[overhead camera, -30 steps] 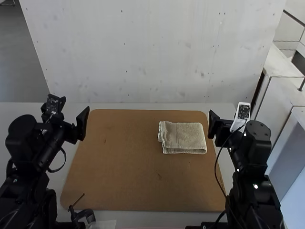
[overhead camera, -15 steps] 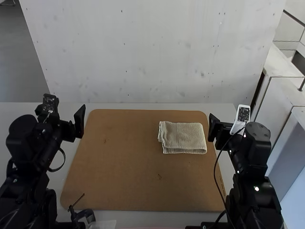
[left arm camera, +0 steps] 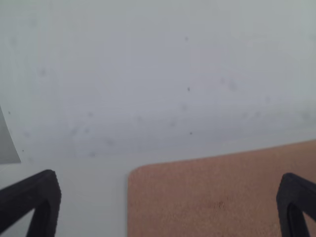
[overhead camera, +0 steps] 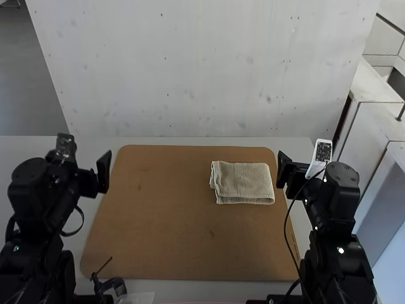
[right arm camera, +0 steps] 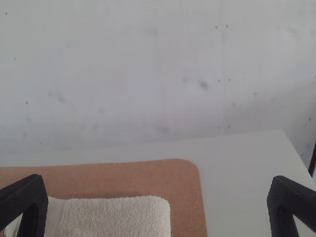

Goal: Fold the towel.

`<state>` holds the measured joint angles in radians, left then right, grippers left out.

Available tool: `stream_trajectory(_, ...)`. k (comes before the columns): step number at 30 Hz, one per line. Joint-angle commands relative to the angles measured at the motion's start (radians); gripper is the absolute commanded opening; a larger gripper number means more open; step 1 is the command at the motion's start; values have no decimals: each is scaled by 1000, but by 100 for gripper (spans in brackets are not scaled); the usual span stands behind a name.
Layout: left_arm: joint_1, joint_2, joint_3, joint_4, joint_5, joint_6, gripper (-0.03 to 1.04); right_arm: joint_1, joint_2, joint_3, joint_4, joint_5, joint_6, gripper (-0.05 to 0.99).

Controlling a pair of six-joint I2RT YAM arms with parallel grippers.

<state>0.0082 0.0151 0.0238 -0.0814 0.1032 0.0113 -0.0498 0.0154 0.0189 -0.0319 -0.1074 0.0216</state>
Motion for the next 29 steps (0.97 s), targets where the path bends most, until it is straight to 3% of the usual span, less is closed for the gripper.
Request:
stream_trajectory(1,-4,-10,-24,-6,7,13,98,7,-6,-19,-65,-17,-9,96)
stream_trajectory(6,-4,-10,-24,-6,-34,10,97,7,-6,-19,-65,-17,-9,96)
stream_trajectory(29,-4,-9,-24,-6,-30,12,98,7,-6,-19,-65,-17,-9,96)
